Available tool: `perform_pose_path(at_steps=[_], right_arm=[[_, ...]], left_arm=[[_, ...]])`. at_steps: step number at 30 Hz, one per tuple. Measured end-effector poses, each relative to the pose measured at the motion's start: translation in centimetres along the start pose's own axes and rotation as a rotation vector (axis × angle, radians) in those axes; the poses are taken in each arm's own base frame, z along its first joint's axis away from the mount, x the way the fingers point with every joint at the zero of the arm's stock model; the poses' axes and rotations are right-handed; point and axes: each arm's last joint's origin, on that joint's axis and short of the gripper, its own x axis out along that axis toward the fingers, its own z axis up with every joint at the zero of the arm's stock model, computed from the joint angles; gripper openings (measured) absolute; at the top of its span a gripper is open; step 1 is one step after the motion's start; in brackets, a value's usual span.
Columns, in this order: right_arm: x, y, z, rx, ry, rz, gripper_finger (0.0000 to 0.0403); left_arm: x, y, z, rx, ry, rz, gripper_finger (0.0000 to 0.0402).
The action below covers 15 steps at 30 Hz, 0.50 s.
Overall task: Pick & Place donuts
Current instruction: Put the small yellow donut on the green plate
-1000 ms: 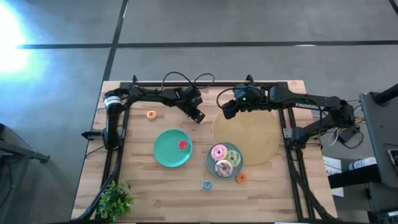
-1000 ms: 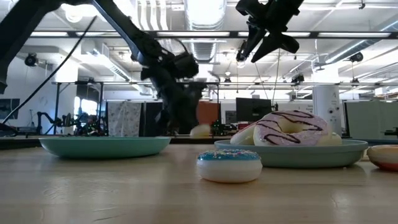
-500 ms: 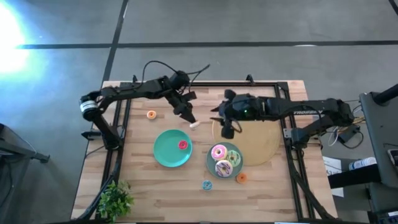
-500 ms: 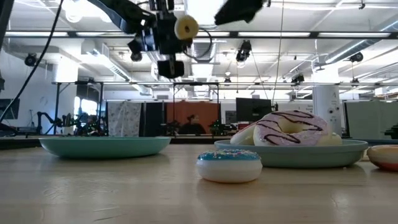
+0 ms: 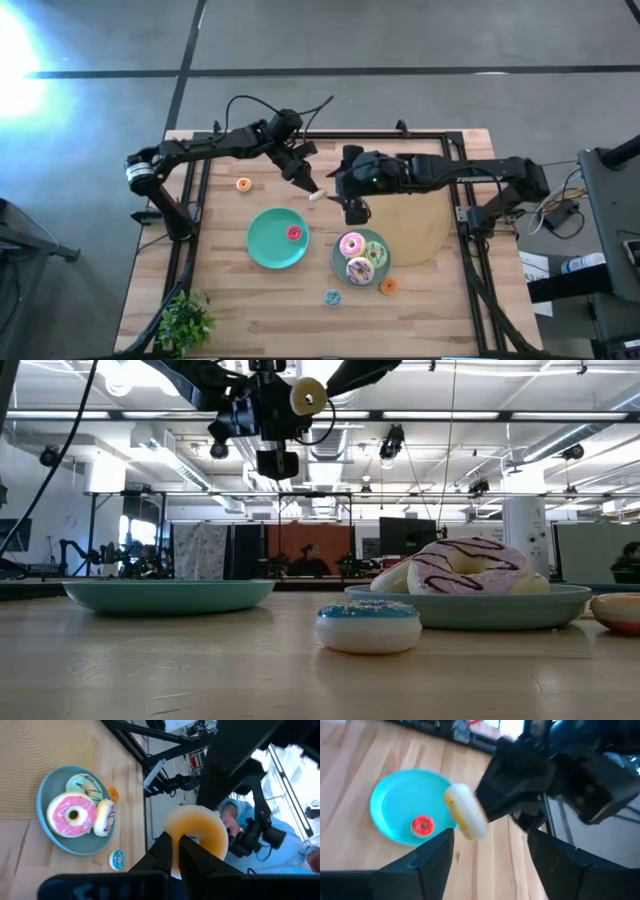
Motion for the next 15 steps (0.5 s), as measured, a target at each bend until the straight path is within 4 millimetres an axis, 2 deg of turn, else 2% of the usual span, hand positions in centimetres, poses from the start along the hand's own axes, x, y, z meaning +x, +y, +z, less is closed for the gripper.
perform_pose_path(at_steps=[4,8,15], right_arm=[[0.8,0.7,0.1,-0.085,0.051,0.030,0.0265],[1.8,1.2,0.3,-0.116,0.068,0.042,0.0264],[1.5,0.9,0.9,-0.132,0.052,0.037,0.0241]], left_arm=[[0.0,0.0,0.0,-0.021,-0.009,0.013,0.0000],[0.5,-0.1,-0.1,-0.021,-0.006,0.022,0.0000],[1.1,-0.3,-0.3,-0.020,0.004,0.035,0.0000]])
